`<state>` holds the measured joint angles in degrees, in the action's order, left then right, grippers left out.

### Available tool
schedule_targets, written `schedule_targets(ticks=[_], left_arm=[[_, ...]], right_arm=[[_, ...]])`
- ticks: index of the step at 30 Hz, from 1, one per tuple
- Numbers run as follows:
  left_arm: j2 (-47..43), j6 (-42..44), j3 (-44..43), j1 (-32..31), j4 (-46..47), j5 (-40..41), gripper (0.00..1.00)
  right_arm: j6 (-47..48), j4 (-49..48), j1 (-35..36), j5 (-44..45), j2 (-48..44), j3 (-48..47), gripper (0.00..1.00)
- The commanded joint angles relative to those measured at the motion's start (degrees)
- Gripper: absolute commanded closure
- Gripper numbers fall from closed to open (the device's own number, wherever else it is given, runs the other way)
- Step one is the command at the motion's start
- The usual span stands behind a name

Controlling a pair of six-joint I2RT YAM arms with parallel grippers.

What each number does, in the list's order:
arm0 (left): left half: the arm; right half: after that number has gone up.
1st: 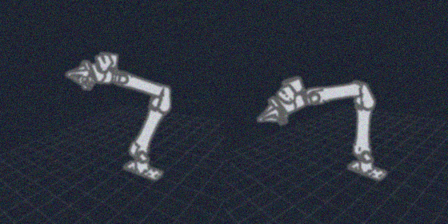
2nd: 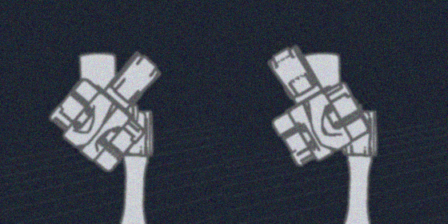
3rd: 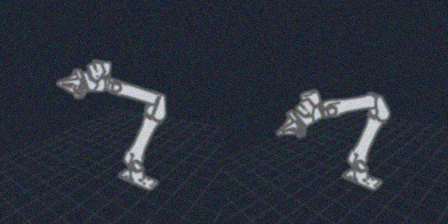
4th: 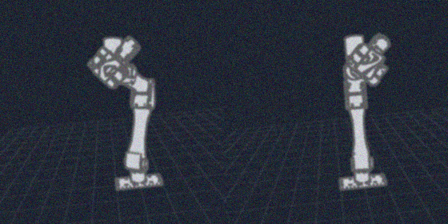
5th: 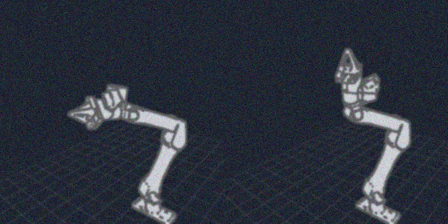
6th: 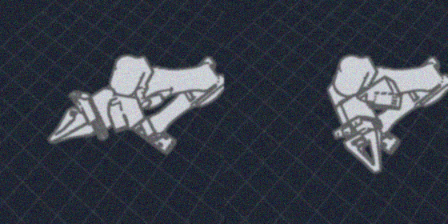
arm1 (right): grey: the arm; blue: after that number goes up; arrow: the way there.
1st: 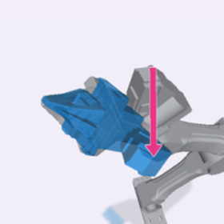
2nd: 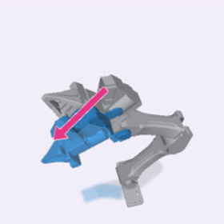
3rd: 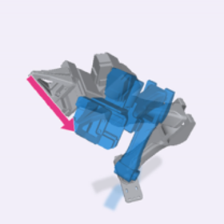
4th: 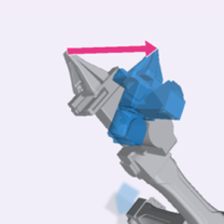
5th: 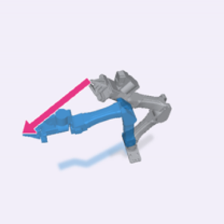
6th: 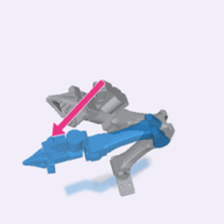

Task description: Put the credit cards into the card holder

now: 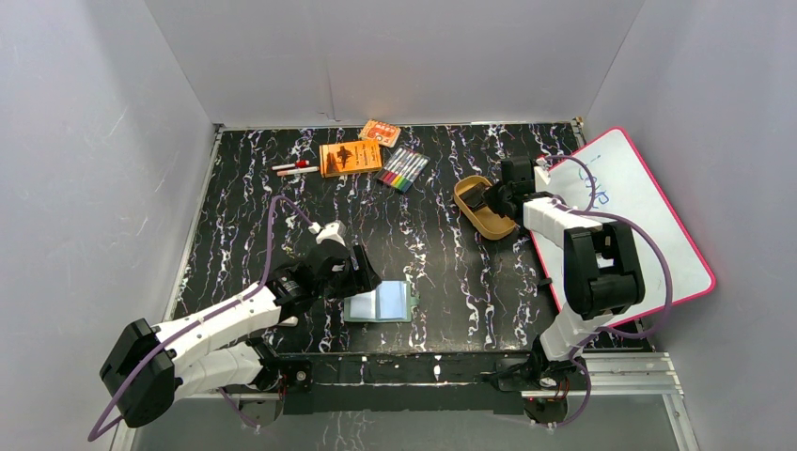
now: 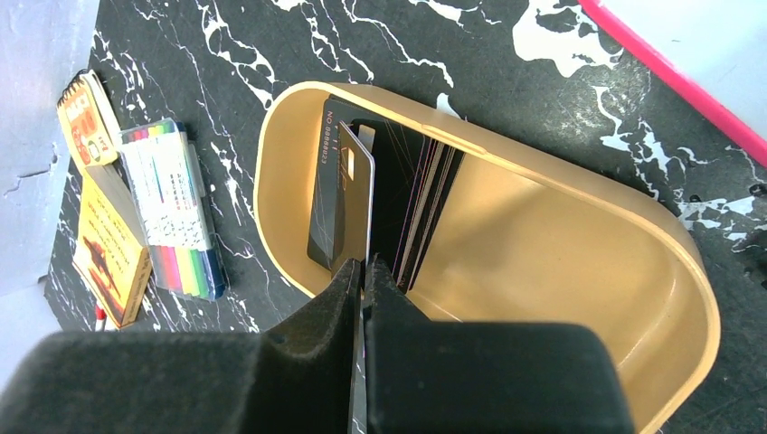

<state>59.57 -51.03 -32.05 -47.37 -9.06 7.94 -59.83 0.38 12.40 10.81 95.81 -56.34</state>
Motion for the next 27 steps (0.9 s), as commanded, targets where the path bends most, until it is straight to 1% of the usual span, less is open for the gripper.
schedule_targets(ticks=[1,9,13,21,27], left_arm=[[-1.2,0.0,-0.3,0.0,-0.2,0.5,0.31],[-1.2,0.1,-0.4,0.0,-0.4,0.5,0.31],[-1.2,0.1,-0.6,0.0,-0.5,0.5,0.31],[-1.2,0.1,-0.6,0.0,-0.6,0.5,0.31],[-1.1,0.2,-0.5,0.0,-0.7,0.5,0.32]], right_arm=[[-0.4,2.1,-0.1,2.4,-2.3,-1.4,1.00],[-2.6,2.5,-0.1,2.9,-3.2,-1.3,1.00],[-4.4,1.1,-0.1,3.2,-4.4,-0.4,1.00],[-4.2,1.2,-0.1,3.0,-3.4,-0.9,1.00],[-4.1,0.1,-0.2,0.7,-1.7,0.7,1.00]])
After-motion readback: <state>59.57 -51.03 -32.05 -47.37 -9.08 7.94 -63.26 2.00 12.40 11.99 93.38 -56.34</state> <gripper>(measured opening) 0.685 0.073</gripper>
